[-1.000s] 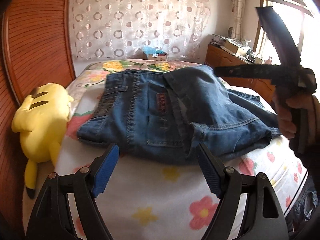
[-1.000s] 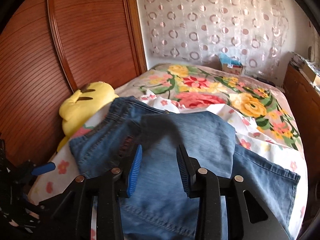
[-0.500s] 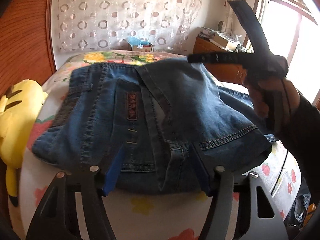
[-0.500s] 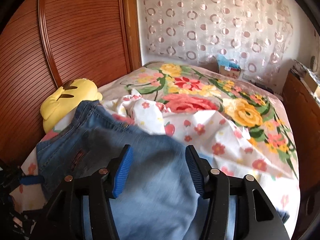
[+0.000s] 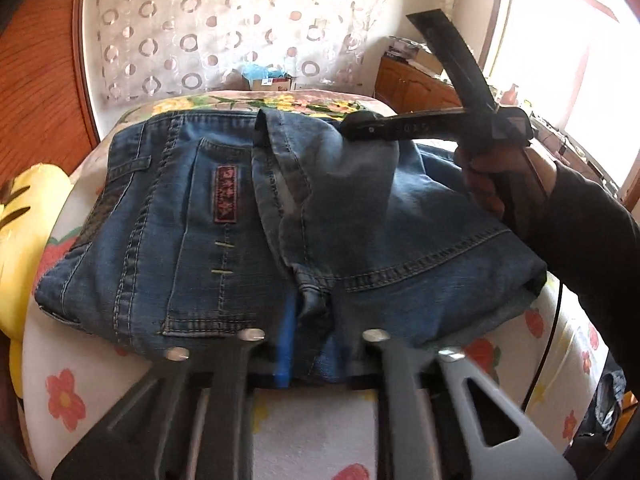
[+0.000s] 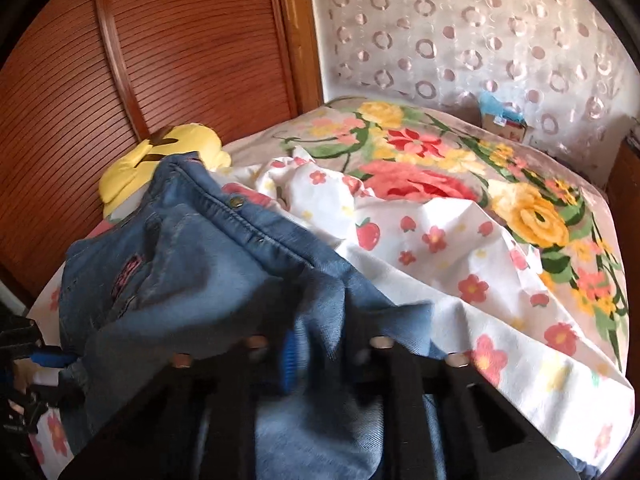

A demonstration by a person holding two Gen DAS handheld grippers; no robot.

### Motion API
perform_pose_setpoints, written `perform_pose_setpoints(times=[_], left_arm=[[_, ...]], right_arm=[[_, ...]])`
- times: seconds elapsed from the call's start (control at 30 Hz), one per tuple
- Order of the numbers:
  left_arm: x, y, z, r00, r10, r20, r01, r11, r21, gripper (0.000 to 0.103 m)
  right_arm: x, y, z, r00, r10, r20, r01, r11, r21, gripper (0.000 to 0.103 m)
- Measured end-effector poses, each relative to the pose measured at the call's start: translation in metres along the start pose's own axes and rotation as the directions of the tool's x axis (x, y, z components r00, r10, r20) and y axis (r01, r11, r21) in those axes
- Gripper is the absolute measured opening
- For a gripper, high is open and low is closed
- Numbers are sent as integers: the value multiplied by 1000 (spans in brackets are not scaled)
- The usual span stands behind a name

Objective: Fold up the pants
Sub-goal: 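Carry the leg end over the jeans with the right gripper and lower it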

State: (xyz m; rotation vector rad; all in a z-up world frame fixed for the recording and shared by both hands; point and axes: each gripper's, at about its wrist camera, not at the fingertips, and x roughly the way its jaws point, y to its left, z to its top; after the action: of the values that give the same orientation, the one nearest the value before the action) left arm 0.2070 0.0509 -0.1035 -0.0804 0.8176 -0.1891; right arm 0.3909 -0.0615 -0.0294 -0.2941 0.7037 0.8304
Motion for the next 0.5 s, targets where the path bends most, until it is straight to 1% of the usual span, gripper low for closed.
perform_pose_setpoints(times=[0.1,0.17,0.27,0.3,0.37,0.43,0.5], left_arm=[[-11,-2,4,1000,-5,25,5,1000,2,12],[-25,-3,8,998,-7,59,7,1000,7,10],[-44,4,15,995,7,102,-7,1000,1,9],[-50,6,18,993,14,118,-14,1000,1,9],[-61,8,21,990,26,140,-27,1000,6,9],[-67,12,24,988,41,150,-42,999,8,9],[-67,14,23,988,53,146,-56,998,14,8]], right_arm=[[-16,4,3,998,-9,59,9,1000,6,11],[-29,7,4,995,-12,101,11,1000,9,11],[-48,16,3,987,-13,161,11,1000,11,11],[-53,21,8,984,-13,178,12,1000,8,11],[-63,27,7,979,-29,204,27,1000,10,11],[-64,30,2,978,-42,202,38,999,22,11],[-64,33,-10,981,-52,185,48,999,25,11]])
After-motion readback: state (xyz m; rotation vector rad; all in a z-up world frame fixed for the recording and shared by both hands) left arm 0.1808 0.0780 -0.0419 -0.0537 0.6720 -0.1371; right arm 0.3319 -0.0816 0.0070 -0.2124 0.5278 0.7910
